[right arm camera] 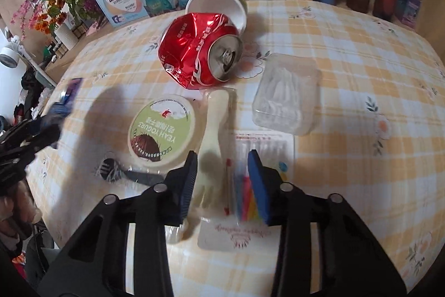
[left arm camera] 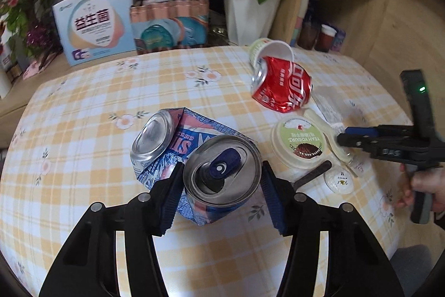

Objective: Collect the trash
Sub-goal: 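Grasp the crushed blue can with the left tool while the right tool grasps the white plastic fork, then carry the can and the white fork down to the bin with both tools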

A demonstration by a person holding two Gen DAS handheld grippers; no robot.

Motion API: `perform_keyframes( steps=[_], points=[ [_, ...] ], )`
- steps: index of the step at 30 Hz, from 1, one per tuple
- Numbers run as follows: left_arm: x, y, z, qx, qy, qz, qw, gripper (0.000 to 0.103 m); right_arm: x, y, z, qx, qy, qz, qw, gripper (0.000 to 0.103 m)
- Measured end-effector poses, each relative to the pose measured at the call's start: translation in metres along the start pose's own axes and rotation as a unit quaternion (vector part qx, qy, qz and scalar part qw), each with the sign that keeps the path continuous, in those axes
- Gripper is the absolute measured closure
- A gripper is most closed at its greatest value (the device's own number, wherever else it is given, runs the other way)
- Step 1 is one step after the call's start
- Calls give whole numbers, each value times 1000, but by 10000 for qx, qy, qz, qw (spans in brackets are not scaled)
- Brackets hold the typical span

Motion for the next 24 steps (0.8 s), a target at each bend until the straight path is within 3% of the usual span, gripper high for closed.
perform_keyframes(
  steps=[7,10,12,24],
  points=[
    [-25,-6,-20,-362,-29,129,9993,50,18,11,-15,-525,-352,-258,9977,67],
    [-35,-9,-21,-465,-68,160,9988,50,22,12,-21,-684,-480,-440,9955,81],
    [-43,-11,-19,-518,-97,191,9984,50,21,12,-21,-596,-412,-487,9962,81],
    [-87,-32,-9,-742,-268,248,9966,50,-37,1,-36,-349,-83,253,9990,81]
  ],
)
Point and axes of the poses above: each gripper's, at about its wrist camera, not at the fingertips, and x roughly the way its jaws point, z to its right, y to its top, the point moved 4 cm from there along x, roughly the way its jaws point, and after that the axes turned 13 degrees about y, right-handed, at the moved point
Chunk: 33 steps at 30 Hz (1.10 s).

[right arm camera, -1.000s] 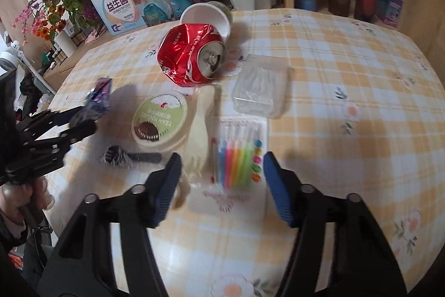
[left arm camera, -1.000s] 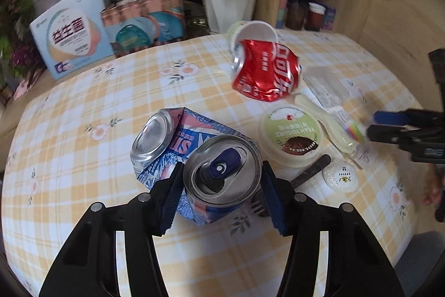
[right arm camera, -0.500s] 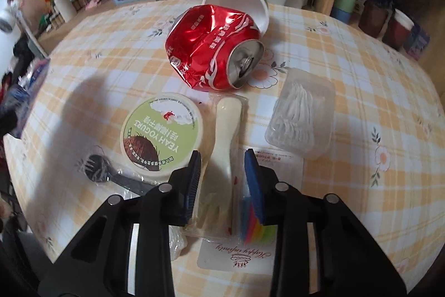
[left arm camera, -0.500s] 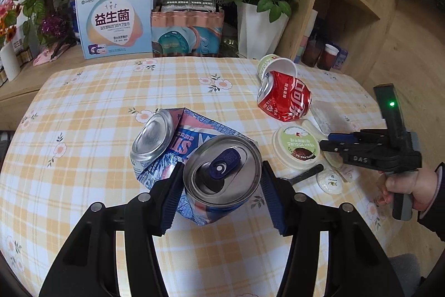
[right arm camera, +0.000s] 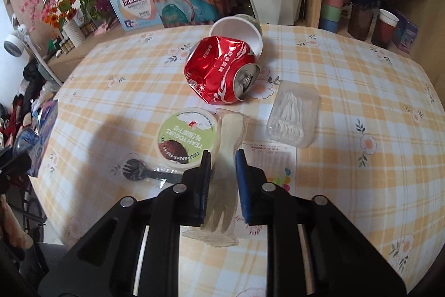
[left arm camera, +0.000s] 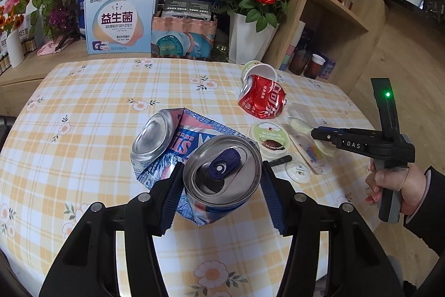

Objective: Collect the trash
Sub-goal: 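Carry the can and the white fork down to the bin with both tools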

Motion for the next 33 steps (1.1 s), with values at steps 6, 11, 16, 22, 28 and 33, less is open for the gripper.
perform_keyframes(
  steps=[6,11,16,22,28,33],
  points=[
    [-30,-9,6,-52,-53,54,10000,50,-36,-14,-22,9,191,254,9995,81],
    [-56,-21,14,-65,-124,75,9999,50,-68,-36,-41,-77,256,409,9988,81],
    [-80,-35,19,-121,-221,80,9996,50,-99,-63,-55,21,376,571,9977,81],
    [-107,-48,24,-185,-314,134,9992,50,-128,-98,-76,67,485,630,9968,81],
    [-131,-62,26,-251,-356,184,9989,50,-145,-139,-97,9,543,506,9972,81],
    [-149,-74,29,-227,-375,198,9988,50,-151,-176,-110,126,698,267,9971,81]
  ],
)
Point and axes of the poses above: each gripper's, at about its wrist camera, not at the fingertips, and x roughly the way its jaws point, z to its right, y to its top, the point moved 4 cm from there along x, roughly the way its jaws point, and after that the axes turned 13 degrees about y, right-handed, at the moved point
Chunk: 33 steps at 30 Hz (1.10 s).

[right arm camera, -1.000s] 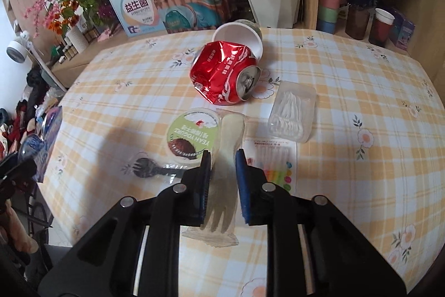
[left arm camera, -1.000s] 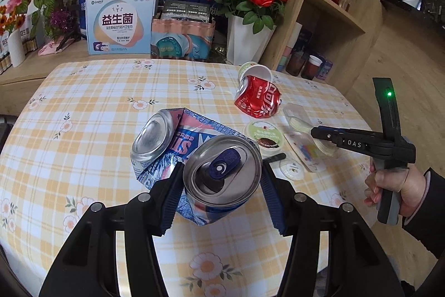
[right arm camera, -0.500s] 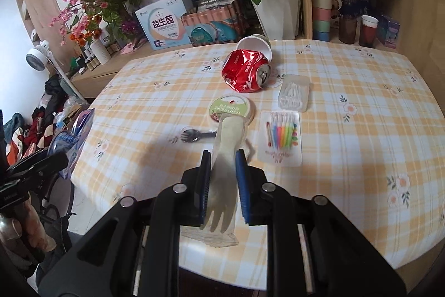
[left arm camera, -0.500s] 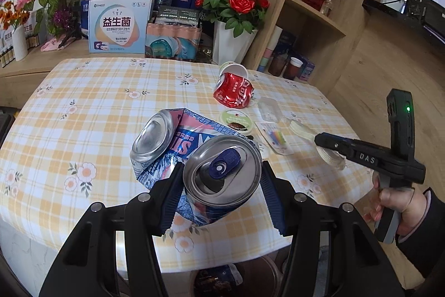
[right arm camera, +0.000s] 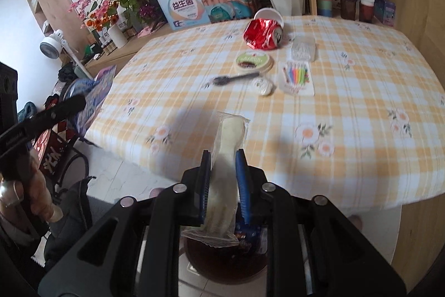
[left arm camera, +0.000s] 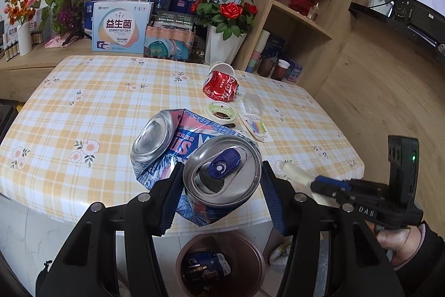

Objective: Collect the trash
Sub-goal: 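Carry the can and the white fork down to the bin with both tools, then open the right tool over the bin to drop the white fork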

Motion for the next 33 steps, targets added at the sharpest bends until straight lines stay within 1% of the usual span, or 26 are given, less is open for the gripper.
perform_keyframes(
  steps=[5,10,16,21,24,25,27,28,29,30,31,32,33],
  points=[
    [-13,-10,0,-7,6,20,10000,50,10,-38,-7,189,65,-395,9990,81],
    [-22,-17,-1,-26,20,39,10000,50,18,-61,-5,582,172,-650,9960,81],
    [-21,-26,1,-31,13,-52,10000,50,19,-69,-3,784,276,-735,9938,80],
    [-19,-27,2,-47,24,-50,10000,50,19,-65,-2,840,330,-684,9936,72],
    [-17,-29,3,-36,-4,-96,9999,50,16,-59,-1,830,265,-605,9944,62],
    [-16,-30,3,-36,-11,-111,9999,50,15,-56,-2,781,252,-565,9950,56],
    [-14,-30,4,-41,-21,-138,9999,50,8,-46,-6,523,170,-409,9977,49],
    [-13,-30,5,-35,-27,-154,9999,50,4,-42,-7,424,94,-342,9985,41],
    [-12,-31,5,-33,-29,-166,9999,50,0,-36,-7,330,-5,-256,9991,29],
    [-11,-30,5,-34,-34,-182,9998,50,-6,-29,-7,246,-141,-127,9995,21],
    [-10,-31,6,-30,-43,-195,9998,50,-11,-23,-7,183,-248,-12,9995,11],
    [-8,-31,7,-17,-48,-211,9998,50,-18,-16,-7,81,-392,145,9991,8],
    [-7,-31,8,-5,-52,-224,9997,50,-21,-12,-6,33,-473,214,9986,7]
  ],
)
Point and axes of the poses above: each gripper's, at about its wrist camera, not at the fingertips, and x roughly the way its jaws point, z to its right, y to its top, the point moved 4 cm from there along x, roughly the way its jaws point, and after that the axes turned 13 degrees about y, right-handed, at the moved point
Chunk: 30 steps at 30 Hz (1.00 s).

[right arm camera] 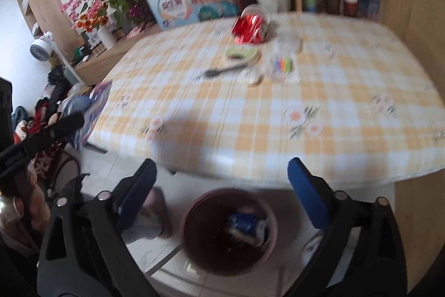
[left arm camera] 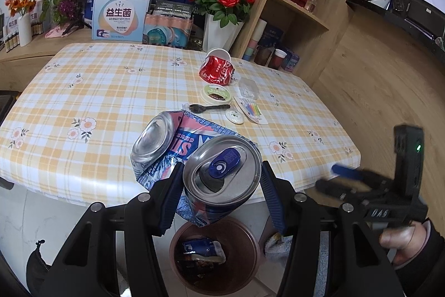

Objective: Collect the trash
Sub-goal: 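Open the right tool over the bin to drop the white fork, then open the left tool over the bin to drop the crushed blue can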

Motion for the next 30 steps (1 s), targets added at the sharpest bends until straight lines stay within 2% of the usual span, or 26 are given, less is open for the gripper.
perform_keyframes(
  steps=[4,9,13,27,30],
  points=[
    [5,-2,5,40,-33,-69,10000,50,-15,19,9,-121,-411,286,9987,6],
    [9,-6,15,160,-113,-155,9997,50,-29,25,26,194,-510,503,9972,6],
    [13,-10,25,276,-200,-274,9990,50,-32,22,34,194,-766,501,9956,6],
    [35,-37,58,601,-758,-976,9905,49,-40,16,49,402,-881,497,9941,6],
    [36,-38,61,597,-826,-1010,9897,31,-39,15,49,427,-852,471,9943,6]
  ],
)
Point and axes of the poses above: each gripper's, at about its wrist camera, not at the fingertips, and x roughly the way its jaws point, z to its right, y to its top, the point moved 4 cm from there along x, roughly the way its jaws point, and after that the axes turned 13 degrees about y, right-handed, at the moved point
